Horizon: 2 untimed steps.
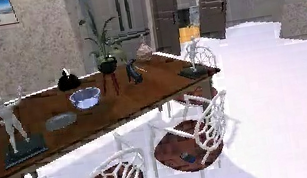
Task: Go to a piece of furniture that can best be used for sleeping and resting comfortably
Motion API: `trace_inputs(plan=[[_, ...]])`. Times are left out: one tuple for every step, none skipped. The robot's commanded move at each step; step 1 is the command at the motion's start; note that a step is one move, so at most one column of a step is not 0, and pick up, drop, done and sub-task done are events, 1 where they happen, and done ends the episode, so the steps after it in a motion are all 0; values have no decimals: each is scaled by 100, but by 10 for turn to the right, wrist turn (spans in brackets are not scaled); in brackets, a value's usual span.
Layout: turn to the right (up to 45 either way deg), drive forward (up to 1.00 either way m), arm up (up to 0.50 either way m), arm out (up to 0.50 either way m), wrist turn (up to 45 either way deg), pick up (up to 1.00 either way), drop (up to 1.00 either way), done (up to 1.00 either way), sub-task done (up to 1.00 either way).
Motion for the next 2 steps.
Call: trace_inputs(plan=[[450, 0, 0, 0, 0, 0, 0, 0, 0], [120, 0, 0, 0, 0, 0, 0, 0, 0]])
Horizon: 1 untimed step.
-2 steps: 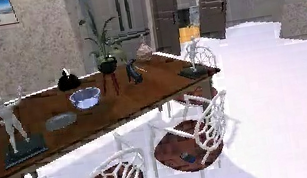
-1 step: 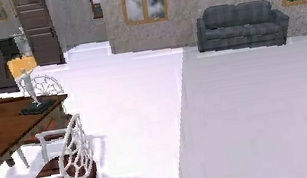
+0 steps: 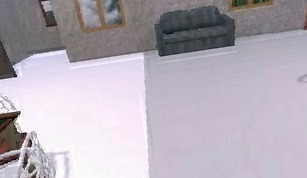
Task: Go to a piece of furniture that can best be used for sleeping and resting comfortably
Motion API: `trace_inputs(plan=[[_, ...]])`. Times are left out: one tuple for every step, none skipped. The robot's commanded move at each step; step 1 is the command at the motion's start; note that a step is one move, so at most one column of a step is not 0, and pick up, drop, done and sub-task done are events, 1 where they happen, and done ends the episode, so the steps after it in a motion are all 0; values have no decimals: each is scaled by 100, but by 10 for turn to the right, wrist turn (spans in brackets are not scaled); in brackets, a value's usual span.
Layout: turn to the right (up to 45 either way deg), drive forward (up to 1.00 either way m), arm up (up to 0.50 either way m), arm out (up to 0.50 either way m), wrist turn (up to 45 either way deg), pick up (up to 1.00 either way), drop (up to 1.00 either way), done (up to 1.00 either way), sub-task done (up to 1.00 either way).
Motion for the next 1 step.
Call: trace_inputs(plan=[[0, 100, 0, 0, 0, 0, 0, 0, 0]])
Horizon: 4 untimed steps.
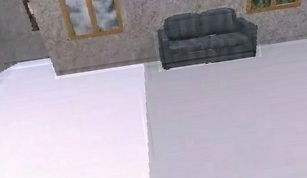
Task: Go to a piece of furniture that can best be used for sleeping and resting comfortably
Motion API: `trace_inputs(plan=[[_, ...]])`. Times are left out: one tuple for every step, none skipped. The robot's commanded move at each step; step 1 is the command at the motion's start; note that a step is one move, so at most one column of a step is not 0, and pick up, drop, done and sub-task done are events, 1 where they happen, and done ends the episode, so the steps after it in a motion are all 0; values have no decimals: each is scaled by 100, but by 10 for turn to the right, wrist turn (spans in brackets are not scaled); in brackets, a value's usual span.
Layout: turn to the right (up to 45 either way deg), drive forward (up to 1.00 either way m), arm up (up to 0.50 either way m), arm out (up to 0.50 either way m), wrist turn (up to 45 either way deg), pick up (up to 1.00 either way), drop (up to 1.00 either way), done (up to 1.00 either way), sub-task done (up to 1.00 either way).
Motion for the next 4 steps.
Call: trace_inputs(plan=[[0, 35, 0, 0, 0, 0, 0, 0, 0], [-420, 0, 0, 0, 0, 0, 0, 0, 0], [0, 100, 0, 0, 0, 0, 0, 0, 0], [-30, 0, 0, 0, 0, 0, 0, 0, 0]])
